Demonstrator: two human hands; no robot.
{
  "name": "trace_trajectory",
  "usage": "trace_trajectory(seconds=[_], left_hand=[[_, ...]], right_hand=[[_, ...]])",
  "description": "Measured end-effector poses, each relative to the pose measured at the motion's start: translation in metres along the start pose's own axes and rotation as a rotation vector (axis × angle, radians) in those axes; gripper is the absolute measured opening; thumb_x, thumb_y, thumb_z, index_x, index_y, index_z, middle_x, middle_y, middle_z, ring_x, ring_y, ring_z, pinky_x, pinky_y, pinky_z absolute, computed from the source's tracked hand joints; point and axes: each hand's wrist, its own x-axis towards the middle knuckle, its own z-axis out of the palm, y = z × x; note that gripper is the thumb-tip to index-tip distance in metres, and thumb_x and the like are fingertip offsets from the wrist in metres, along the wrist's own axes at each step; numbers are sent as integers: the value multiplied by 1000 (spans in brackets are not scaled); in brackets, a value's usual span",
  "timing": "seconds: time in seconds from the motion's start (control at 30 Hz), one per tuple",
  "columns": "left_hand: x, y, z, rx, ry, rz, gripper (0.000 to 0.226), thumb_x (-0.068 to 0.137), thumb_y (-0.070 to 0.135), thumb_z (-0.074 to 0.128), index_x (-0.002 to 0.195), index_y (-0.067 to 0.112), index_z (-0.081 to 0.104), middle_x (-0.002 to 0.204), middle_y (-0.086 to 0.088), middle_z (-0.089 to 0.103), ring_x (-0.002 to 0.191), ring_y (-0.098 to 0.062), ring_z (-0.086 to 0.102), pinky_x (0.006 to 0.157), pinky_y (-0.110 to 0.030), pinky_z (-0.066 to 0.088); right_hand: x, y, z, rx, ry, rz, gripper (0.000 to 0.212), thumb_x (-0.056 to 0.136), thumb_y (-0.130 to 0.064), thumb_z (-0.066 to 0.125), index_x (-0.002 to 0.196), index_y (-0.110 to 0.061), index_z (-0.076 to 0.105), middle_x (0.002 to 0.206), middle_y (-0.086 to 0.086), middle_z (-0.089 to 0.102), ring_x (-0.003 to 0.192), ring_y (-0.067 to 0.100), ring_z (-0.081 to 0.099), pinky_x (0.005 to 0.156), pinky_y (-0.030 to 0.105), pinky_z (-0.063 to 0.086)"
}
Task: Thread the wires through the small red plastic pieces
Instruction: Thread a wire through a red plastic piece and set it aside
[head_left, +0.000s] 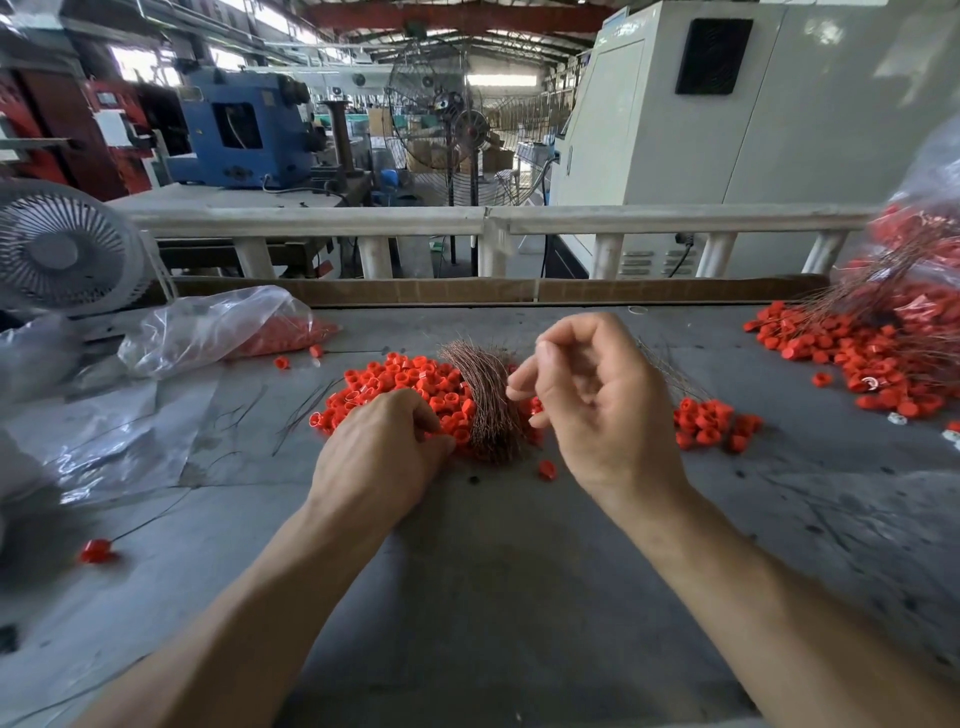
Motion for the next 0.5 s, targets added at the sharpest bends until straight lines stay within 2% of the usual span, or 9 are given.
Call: trace_trajectory(seconds=[0.1,0.17,0.3,0.33,0.43,0.5], left_hand=[[0,3,-2,-25,43,-1,13,84,34,78,89,32,66,80,15,65,77,-9,61,65,-30,47],[1,5,-3,-68,58,9,13,84,29,77,88,34,65,80,15,66,76,-6,61,63,-28,46],[2,10,-2,-224,44,42,18,83,20,77,87,34,67,79,18,66,74,2,61,58,-8,38],[1,11,-1,-266,43,49,18,84,19,76,88,34,68,79,17,67,75,3,61,57,-7,39],[0,13,0,-391,38,67,20,86,16,76,91,35,71,82,14,69,69,-2,62,59,-11,44],[0,13,-1,-468,18,66,22,87,14,75,95,35,73,84,11,70,66,-3,61,63,-22,53]], right_hand=[[3,-5,-5,144,139,103,8,104,-23,52,102,-16,54,73,6,67,60,21,73,43,28,52],[7,-5,-10,222,235,202,8,106,-21,50,100,-18,55,68,4,62,49,23,67,37,26,44],[18,3,-21,360,415,410,15,103,-12,53,91,-18,61,59,-2,55,36,14,45,36,18,28],[20,6,-25,393,442,465,16,101,-10,53,90,-16,63,58,-2,53,36,13,42,37,17,26],[25,14,-35,418,438,611,18,97,-1,52,92,-10,66,60,1,52,38,11,42,36,18,23],[26,18,-41,408,395,684,20,96,2,50,95,-6,68,60,1,54,41,10,44,35,19,24]])
